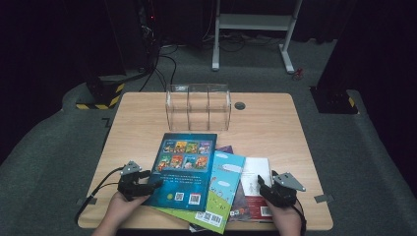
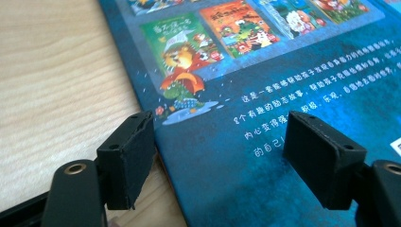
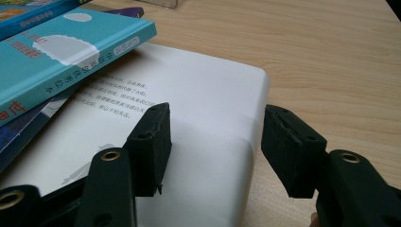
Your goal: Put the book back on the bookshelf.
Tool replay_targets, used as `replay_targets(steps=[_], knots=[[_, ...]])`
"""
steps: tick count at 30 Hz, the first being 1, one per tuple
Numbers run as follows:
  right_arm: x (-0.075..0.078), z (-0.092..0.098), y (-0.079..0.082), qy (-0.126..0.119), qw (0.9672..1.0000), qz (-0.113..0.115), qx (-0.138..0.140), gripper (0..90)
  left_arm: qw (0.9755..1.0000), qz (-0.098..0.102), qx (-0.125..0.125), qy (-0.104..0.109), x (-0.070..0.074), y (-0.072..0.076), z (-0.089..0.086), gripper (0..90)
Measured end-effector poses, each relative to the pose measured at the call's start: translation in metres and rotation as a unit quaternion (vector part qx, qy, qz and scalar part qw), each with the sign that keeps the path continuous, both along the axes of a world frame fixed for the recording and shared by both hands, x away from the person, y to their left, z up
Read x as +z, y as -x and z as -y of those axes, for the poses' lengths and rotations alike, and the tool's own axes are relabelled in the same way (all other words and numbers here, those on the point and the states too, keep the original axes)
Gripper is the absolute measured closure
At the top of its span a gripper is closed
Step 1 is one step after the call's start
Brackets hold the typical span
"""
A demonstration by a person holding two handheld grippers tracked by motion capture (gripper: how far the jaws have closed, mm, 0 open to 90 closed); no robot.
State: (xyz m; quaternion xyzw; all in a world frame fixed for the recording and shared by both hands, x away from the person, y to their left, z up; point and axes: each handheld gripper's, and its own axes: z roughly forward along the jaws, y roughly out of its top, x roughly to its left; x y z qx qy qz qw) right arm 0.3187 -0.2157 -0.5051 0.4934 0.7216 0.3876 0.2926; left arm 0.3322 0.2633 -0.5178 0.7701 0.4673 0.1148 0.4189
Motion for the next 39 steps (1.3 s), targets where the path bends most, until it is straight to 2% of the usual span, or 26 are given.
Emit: replay_targets(steps=[4, 7, 8, 9, 11, 12, 14, 17, 20, 21, 24, 25, 28, 31, 35, 37, 38, 39], knots=[[0.0, 0.0, 0.0, 0.0, 1.0, -0.001, 0.001, 43.1, 1.0, 0.002, -0.003, -0.001, 0.0, 0.001, 0.001, 26.3], [0.001, -0.001, 0.0, 0.008, 1.0, 0.0, 0.003, 42.5, 1.0, 0.001, -0.004, 0.0, 0.0, 0.0, 0.001, 26.3], [0.004, -0.003, 0.002, 0.013, 0.9999, 0.005, 0.003, 42.1, 1.0, 0.001, -0.005, 0.0, 0.0, 0.0, 0.0, 26.3], [0.011, -0.007, 0.006, 0.02, 0.9995, 0.026, 0.002, 41.7, 1.0, 0.001, -0.006, 0.0, 0.0, 0.0, 0.0, 26.1], [0.014, -0.009, 0.008, 0.019, 0.9993, 0.033, 0.003, 41.5, 1.0, 0.002, -0.005, 0.001, 0.0, 0.0, 0.0, 25.9], [0.022, -0.018, 0.014, 0.015, 0.9986, 0.047, 0.016, 40.8, 1.0, -0.003, -0.004, 0.009, -0.001, -0.002, 0.0, 25.0], [0.027, -0.028, 0.02, 0.007, 0.998, 0.051, 0.037, 40.4, 0.9999, -0.007, -0.003, 0.014, -0.002, -0.003, -0.001, 23.7], [0.03, -0.046, 0.026, -0.003, 0.9965, 0.048, 0.068, 40.0, 0.9997, -0.012, -0.002, 0.021, -0.004, -0.005, -0.001, 22.3], [0.029, -0.064, 0.03, -0.018, 0.9953, 0.035, 0.088, 40.0, 0.9997, -0.011, -0.002, 0.023, -0.004, -0.006, -0.001, 21.2], [0.028, -0.07, 0.031, -0.017, 0.9949, 0.03, 0.095, 39.9, 0.9996, -0.011, -0.002, 0.024, -0.005, -0.007, -0.001, 20.5], [0.027, -0.081, 0.033, -0.008, 0.9938, 0.031, 0.107, 39.7, 0.9994, -0.019, 0.001, 0.03, -0.005, -0.009, 0.0, 18.1], [0.026, -0.089, 0.034, -0.006, 0.9925, 0.034, 0.117, 39.7, 0.9992, -0.024, 0.002, 0.033, -0.006, -0.01, 0.0, 17.6], [0.026, -0.093, 0.034, -0.008, 0.9916, 0.029, 0.126, 36.9, 0.9989, -0.029, 0.005, 0.037, -0.006, -0.011, 0.0, 17.2], [0.028, -0.096, 0.035, 0.009, 0.9897, 0.035, 0.139, 36.6, 0.999, -0.027, 0.005, 0.036, -0.006, -0.01, 0.0, 17.2], [0.032, -0.095, 0.032, 0.015, 0.9905, 0.032, 0.133, 32.0, 0.9989, -0.028, 0.005, 0.036, -0.006, -0.01, 0.0, 17.2], [0.038, -0.094, 0.03, 0.01, 0.9921, 0.025, 0.123, 28.7, 0.9989, -0.027, 0.005, 0.037, -0.007, -0.01, 0.0, 17.2], [0.044, -0.095, 0.028, -0.012, 0.9914, 0.032, 0.126, 28.0, 0.9989, -0.027, 0.006, 0.038, -0.007, -0.01, 0.0, 17.2], [0.044, -0.095, 0.028, -0.012, 0.9914, 0.032, 0.126, 28.0, 0.9989, -0.027, 0.006, 0.038, -0.007, -0.01, 0.0, 17.2]])
